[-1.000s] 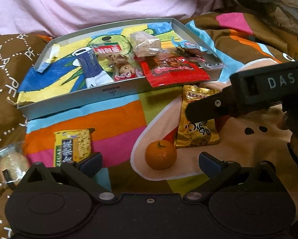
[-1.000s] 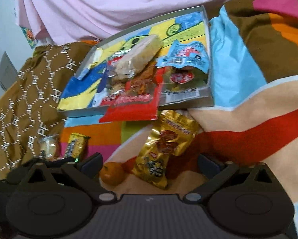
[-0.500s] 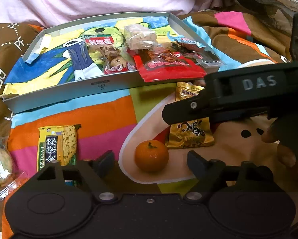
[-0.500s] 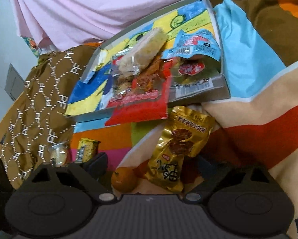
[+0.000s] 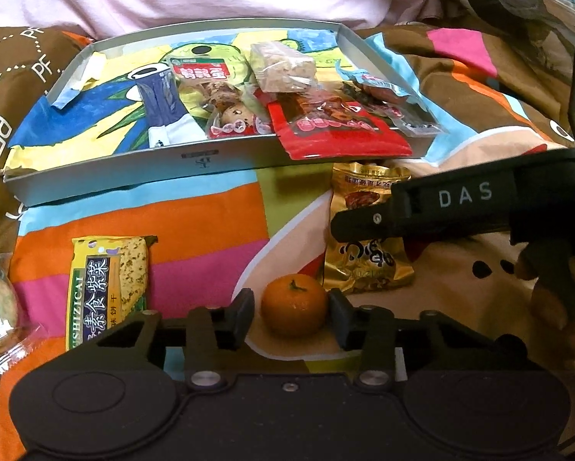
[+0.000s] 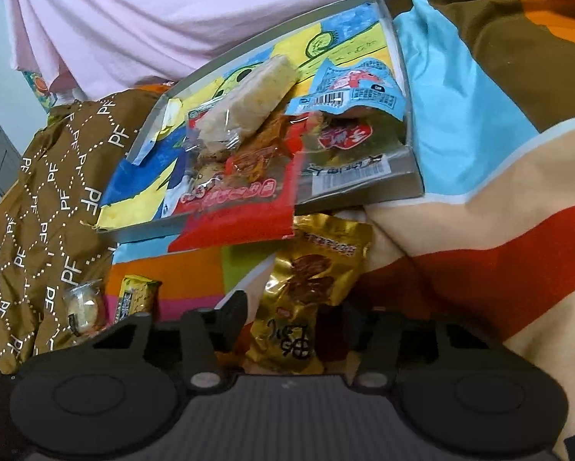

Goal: Organize snacks
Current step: 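Grasp the orange with the left tool while the right tool grasps the gold packet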

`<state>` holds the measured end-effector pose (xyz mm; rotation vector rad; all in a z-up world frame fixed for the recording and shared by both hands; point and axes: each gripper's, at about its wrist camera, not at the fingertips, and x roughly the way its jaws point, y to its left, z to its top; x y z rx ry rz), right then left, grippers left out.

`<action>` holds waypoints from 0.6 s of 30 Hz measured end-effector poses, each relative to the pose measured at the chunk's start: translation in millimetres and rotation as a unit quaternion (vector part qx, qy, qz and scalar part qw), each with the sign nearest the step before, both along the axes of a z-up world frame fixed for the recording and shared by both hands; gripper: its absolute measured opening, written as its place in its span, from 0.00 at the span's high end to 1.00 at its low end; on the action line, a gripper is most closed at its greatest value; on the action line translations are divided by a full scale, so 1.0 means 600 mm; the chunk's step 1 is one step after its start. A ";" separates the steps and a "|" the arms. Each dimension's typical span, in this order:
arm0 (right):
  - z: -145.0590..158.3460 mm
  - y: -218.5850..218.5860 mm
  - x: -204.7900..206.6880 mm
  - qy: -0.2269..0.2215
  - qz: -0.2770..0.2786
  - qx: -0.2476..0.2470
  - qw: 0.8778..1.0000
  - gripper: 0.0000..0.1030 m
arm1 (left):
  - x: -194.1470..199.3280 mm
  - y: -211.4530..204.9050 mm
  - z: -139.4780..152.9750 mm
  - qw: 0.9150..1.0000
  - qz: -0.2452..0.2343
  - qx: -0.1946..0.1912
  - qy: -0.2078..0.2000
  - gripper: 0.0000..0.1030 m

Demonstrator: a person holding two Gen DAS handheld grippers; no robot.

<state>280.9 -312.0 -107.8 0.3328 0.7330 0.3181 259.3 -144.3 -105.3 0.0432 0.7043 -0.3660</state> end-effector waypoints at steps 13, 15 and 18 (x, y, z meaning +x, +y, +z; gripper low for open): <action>-0.005 0.019 0.004 0.003 0.019 -0.020 1.000 0.56 | -0.012 -0.001 0.001 1.000 0.016 0.019 -0.001 0.62; -0.006 0.023 0.004 0.001 0.021 -0.028 0.999 0.59 | -0.012 0.001 0.003 1.000 0.021 0.022 0.004 0.62; -0.007 0.026 0.003 -0.001 0.025 -0.030 0.999 0.67 | -0.015 0.005 0.007 0.999 0.030 0.025 0.010 0.62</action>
